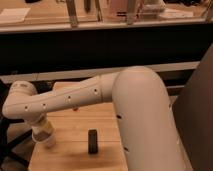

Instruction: Place the white sponge in the ceramic cup

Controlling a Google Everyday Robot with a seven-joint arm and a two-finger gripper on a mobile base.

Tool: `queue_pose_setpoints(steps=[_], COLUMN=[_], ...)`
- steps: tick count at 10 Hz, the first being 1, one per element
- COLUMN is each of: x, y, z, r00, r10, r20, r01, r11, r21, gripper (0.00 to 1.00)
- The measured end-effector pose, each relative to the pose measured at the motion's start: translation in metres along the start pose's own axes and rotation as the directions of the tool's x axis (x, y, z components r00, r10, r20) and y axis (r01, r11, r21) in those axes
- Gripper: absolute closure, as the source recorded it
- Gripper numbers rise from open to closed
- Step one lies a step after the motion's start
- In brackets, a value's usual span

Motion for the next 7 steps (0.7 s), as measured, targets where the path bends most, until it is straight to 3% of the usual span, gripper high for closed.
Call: queue_pose_setpoints(steps=[3,5,7], x=[-0.004,-0.003,0.008], y=[0.0,0.003,0.015], z=[-0.01,-0.022,-0.027], r00=[1.0,0.998,0.995], r10=[-0.01,0.007,0.049], r20=[-0.02,-0.063,-0.091], r01=[0.01,-0.007,-0.049], r11=[1.0,1.0,0.999], r21=[0.001,0.002,0.0], gripper=[0.2,0.2,0.28])
